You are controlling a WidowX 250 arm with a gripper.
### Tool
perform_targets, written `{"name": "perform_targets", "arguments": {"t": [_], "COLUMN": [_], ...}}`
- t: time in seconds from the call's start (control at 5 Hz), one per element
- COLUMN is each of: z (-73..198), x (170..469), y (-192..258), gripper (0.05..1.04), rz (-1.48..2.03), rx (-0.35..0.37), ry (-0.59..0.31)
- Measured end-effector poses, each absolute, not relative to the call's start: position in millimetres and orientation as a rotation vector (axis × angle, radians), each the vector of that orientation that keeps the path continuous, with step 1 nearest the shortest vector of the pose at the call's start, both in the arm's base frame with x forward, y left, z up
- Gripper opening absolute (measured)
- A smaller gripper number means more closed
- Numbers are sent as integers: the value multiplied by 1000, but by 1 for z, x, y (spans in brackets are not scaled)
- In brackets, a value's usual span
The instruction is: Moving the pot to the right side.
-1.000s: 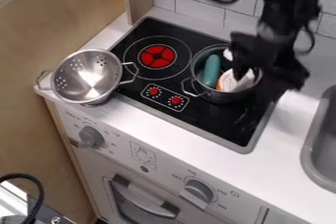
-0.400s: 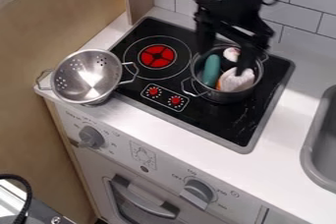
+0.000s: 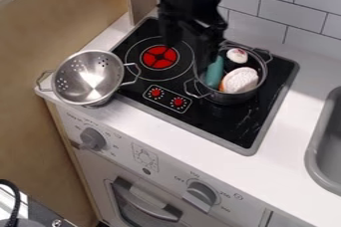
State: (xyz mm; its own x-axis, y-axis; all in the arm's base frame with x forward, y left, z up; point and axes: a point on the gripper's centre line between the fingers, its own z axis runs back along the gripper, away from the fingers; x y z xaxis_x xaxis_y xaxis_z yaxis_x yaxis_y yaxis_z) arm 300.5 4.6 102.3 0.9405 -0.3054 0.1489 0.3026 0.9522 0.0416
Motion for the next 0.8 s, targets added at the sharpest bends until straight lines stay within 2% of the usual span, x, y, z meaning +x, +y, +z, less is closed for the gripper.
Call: {"name": "perform_targets", "arguments": {"t": [0.2,0.4,0.6,0.8], "z": [107,112,130,129], "x": [301,303,311,326], "y": [19,34,50,59], "gripper": [997,997,997,997], "rz": [-322,-336,-356,-351], "rx": [40,77,107,103], "ry": [-188,-180,-193,-181]}}
